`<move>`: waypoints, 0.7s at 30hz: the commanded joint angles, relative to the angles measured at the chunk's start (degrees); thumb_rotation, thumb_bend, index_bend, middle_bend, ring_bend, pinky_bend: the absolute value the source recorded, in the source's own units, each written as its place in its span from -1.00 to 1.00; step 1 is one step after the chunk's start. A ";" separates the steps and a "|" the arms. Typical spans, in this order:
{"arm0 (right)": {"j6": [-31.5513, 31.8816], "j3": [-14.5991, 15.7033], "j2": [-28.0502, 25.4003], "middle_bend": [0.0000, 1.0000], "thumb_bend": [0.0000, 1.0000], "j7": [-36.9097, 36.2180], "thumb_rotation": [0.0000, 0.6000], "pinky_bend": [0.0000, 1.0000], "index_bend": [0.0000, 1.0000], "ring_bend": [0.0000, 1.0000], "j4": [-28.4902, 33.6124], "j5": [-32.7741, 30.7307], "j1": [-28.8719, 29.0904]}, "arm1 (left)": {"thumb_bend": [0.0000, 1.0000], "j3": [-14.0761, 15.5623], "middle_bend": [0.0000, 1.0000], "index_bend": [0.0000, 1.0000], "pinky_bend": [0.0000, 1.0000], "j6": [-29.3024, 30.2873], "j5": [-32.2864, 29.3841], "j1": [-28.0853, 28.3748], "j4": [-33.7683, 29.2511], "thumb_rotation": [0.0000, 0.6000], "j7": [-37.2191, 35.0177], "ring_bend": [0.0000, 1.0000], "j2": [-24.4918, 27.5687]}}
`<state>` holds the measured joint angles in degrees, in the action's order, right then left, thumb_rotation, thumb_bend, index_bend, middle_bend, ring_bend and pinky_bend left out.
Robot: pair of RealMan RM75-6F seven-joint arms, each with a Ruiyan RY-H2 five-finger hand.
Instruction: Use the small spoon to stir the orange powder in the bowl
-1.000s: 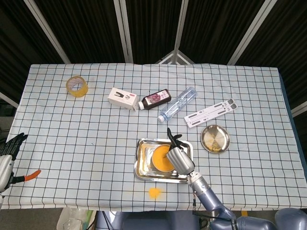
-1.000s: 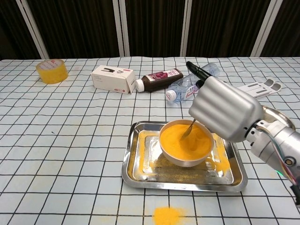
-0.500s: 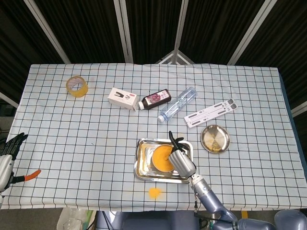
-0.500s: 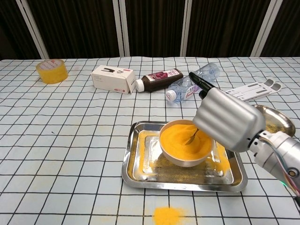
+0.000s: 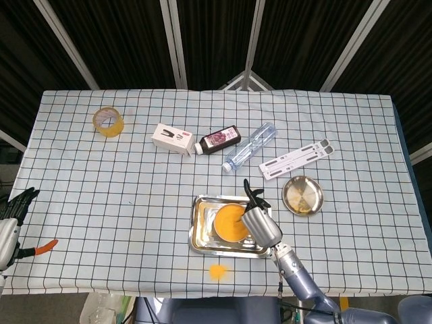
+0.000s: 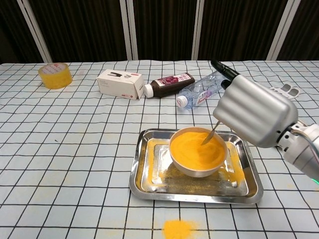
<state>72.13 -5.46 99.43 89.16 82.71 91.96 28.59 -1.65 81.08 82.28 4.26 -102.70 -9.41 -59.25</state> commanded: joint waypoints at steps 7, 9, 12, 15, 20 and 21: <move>-1.71 -0.50 2.53 0.43 0.96 0.75 1.00 -1.00 0.77 -0.21 -2.61 -0.98 1.15 | -1.00 0.04 -1.00 -1.00 -1.00 -0.24 0.01 0.05 0.01 1.00 -0.43 -1.00 0.18; -2.01 -0.54 3.07 0.43 0.96 0.56 1.00 -1.00 0.77 -0.21 -3.32 -0.96 1.50 | -1.00 0.02 -1.00 -1.00 -1.00 -0.35 -0.05 0.10 0.05 1.00 -0.55 -1.00 0.19; -2.34 -0.72 3.82 0.43 0.96 0.58 1.00 -1.00 0.77 -0.21 -4.31 -1.06 1.96 | -1.00 0.01 -1.00 -1.00 -1.00 -0.51 -0.13 0.16 0.03 1.00 -0.64 -1.00 0.22; -2.61 -0.77 4.88 0.43 0.96 0.54 1.00 -1.00 0.77 -0.21 -5.43 -1.60 2.15 | -1.00 0.01 -1.00 -1.00 -1.00 -0.54 -0.11 0.17 0.01 1.00 -0.78 -1.00 0.28; -2.60 0.32 5.48 0.43 0.96 0.24 1.00 -1.00 0.77 -0.21 -6.44 -1.34 1.96 | -1.00 -0.02 -1.00 -1.00 -1.00 -0.73 -0.13 0.27 0.06 1.00 -1.00 -1.00 0.34; -2.53 0.53 5.48 0.43 0.96 0.15 1.00 -1.00 0.77 -0.21 -6.51 -1.26 1.88 | -1.00 -0.02 -1.00 -1.00 -1.00 -0.71 -0.10 0.28 0.08 1.00 -1.03 -1.00 0.34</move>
<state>69.55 -5.03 104.88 89.38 76.27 90.64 30.54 -1.67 80.36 82.19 4.53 -102.63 -10.44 -58.91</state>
